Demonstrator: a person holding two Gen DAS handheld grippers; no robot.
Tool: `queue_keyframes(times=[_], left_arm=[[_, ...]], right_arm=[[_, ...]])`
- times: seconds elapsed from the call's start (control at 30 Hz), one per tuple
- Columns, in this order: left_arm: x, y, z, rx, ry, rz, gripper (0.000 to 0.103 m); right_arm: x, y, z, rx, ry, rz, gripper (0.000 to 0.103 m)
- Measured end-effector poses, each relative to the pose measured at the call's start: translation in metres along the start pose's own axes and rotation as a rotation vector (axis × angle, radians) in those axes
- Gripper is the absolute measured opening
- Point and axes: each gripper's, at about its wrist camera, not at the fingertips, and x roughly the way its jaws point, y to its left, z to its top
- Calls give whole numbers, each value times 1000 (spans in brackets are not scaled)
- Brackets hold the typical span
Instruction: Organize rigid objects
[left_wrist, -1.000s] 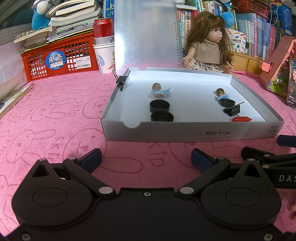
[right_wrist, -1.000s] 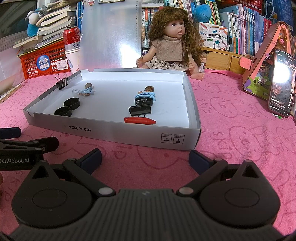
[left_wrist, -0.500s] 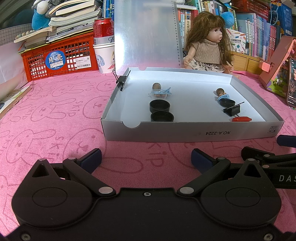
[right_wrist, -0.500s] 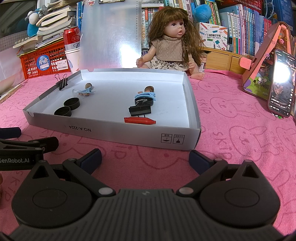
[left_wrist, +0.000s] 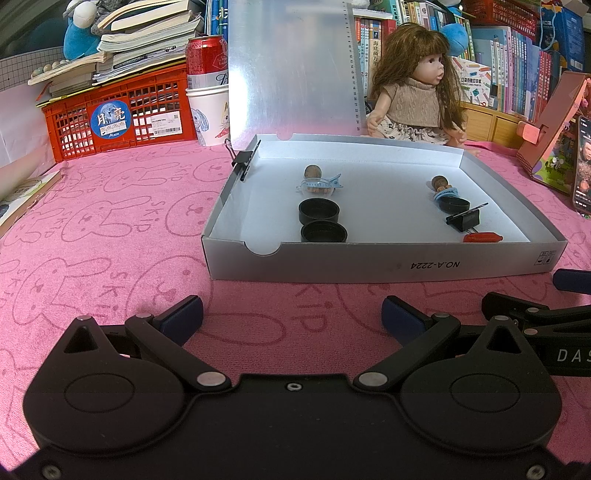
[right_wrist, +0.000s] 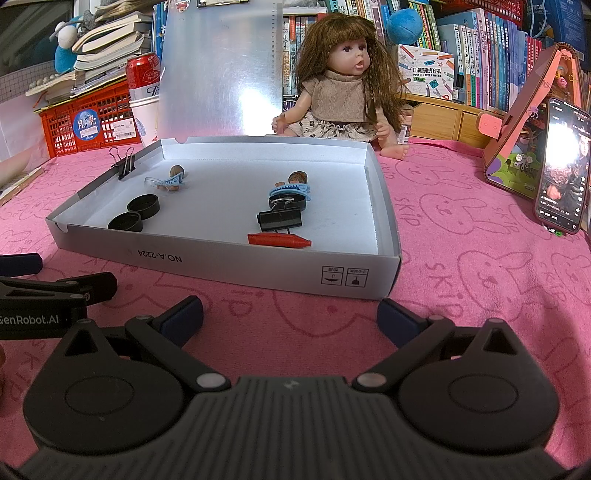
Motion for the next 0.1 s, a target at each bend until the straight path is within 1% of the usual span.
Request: queue_keyframes(times=[0.1], left_arm=[[0, 0, 0, -1, 0, 0, 103]], right_arm=[[0, 0, 0, 0, 0, 0, 103]])
